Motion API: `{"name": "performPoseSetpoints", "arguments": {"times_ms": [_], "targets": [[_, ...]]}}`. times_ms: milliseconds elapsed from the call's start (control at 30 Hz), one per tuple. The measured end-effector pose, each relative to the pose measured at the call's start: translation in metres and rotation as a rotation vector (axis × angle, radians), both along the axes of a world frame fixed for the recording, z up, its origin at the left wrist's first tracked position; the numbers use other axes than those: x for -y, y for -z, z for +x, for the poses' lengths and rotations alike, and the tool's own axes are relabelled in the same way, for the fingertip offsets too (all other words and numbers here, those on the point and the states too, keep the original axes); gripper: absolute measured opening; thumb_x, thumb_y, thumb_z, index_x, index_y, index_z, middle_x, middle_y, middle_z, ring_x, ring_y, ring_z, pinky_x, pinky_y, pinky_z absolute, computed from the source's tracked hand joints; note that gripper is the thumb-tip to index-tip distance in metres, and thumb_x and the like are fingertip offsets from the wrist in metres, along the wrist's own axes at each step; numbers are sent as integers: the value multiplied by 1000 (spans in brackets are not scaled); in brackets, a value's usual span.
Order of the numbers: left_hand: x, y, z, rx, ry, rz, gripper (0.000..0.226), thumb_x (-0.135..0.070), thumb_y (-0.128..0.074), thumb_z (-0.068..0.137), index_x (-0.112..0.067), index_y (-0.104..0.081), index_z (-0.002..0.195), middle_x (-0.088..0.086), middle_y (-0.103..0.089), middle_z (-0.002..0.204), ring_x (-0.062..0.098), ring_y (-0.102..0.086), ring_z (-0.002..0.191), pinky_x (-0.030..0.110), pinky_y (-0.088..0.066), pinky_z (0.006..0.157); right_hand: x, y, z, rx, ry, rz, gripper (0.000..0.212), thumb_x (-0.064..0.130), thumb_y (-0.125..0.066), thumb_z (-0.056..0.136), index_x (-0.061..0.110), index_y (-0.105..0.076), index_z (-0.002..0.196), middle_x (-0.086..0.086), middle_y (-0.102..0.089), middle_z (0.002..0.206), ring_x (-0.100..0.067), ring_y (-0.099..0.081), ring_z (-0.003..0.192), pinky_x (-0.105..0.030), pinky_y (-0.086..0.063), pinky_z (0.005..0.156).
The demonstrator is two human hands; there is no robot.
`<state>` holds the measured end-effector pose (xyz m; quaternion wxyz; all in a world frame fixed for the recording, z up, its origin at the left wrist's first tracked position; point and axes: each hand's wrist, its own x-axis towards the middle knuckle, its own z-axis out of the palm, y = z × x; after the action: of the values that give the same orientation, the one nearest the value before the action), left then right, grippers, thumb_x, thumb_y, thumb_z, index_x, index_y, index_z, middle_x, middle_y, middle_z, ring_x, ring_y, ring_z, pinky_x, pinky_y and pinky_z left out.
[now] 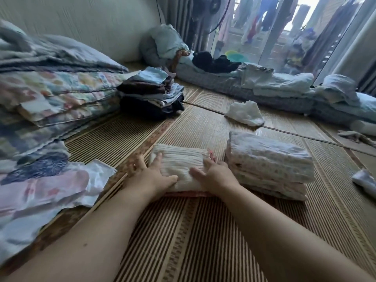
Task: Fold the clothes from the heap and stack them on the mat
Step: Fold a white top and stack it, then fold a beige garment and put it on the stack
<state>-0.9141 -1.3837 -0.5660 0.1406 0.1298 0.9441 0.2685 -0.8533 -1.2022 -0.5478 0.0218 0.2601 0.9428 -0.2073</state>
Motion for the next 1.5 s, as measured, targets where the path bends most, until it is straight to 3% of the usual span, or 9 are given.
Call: {"name": "performPoseSetpoints", "arguments": {"times_ms": [167, 367, 633, 900, 1000, 1100, 1267, 1400, 1500], "targets": [[-7, -25, 22, -262, 94, -30, 91, -68, -51, 78, -41, -2, 150, -1, 17, 157, 37, 6, 142, 54, -9, 115, 9, -23, 59, -226, -50, 77, 74, 63, -51, 84, 40, -21, 148, -7, -22, 154, -26, -26, 140, -44, -31, 112], [-61, -60, 126, -477, 579, 60, 78, -60, -51, 80, -45, -13, 147, -5, -1, 159, 24, -2, 142, 55, -13, 114, -9, -52, 202, -189, -32, 274, 76, 54, -58, 85, 39, -19, 148, -4, -18, 157, -24, -25, 142, -43, -34, 111], [-135, -52, 318, -359, 1057, 52, 79, -58, -55, 83, -52, -6, 144, -12, 1, 159, 20, 3, 145, 54, -10, 115, -52, -51, 423, -98, 317, 202, 71, 53, -58, 84, 40, -26, 146, 0, -16, 156, -16, -25, 141, -35, -30, 113], [-245, -62, 403, -290, 1034, 121, 86, -48, -65, 79, -42, -14, 148, -4, -18, 158, 24, -16, 144, 44, -20, 118, -121, -57, 522, -160, 599, 52, 73, 47, -64, 83, 34, -30, 146, -3, -22, 154, -21, -29, 139, -38, -32, 110], [-296, -62, 401, -188, 774, 303, 81, -43, -67, 80, -30, -22, 147, 5, -37, 147, 30, -35, 133, 48, -33, 111, -139, -57, 537, -199, 629, 3, 70, 47, -64, 82, 34, -34, 144, -1, -27, 151, -22, -36, 135, -37, -36, 108], [-338, -61, 386, -115, 516, 121, 53, -42, -61, 87, -15, -47, 130, 13, -59, 124, 32, -55, 115, 43, -45, 99, -150, -59, 536, -294, 647, -7, 70, 50, -63, 80, 34, -36, 143, 0, -30, 150, -23, -40, 132, -42, -37, 107], [-340, -86, 377, 131, 675, 347, 20, -13, -55, 91, -11, -62, 72, 7, -60, 64, 24, -57, 59, 30, -44, 54, -154, -54, 521, -364, 595, -49, 78, 49, -65, 80, 38, -25, 146, 3, -26, 153, -21, -32, 137, -44, -34, 109], [-312, -132, 393, 325, 835, 577, 19, -3, -52, 94, -7, -56, 76, 8, -53, 66, 18, -50, 54, 26, -38, 49, -146, -59, 500, -484, 543, -70, 91, 56, -66, 77, 36, -16, 150, -1, -14, 159, -10, 3, 143, -40, -11, 114], [-278, -178, 397, 353, 833, 687, 14, -6, -52, 95, -5, -56, 81, 5, -53, 61, 13, -49, 49, 20, -38, 41, -134, -70, 482, -472, 589, 10, 82, 58, -63, 78, 34, -25, 147, -5, -37, 146, -27, -26, 138, -46, -26, 111]]}}
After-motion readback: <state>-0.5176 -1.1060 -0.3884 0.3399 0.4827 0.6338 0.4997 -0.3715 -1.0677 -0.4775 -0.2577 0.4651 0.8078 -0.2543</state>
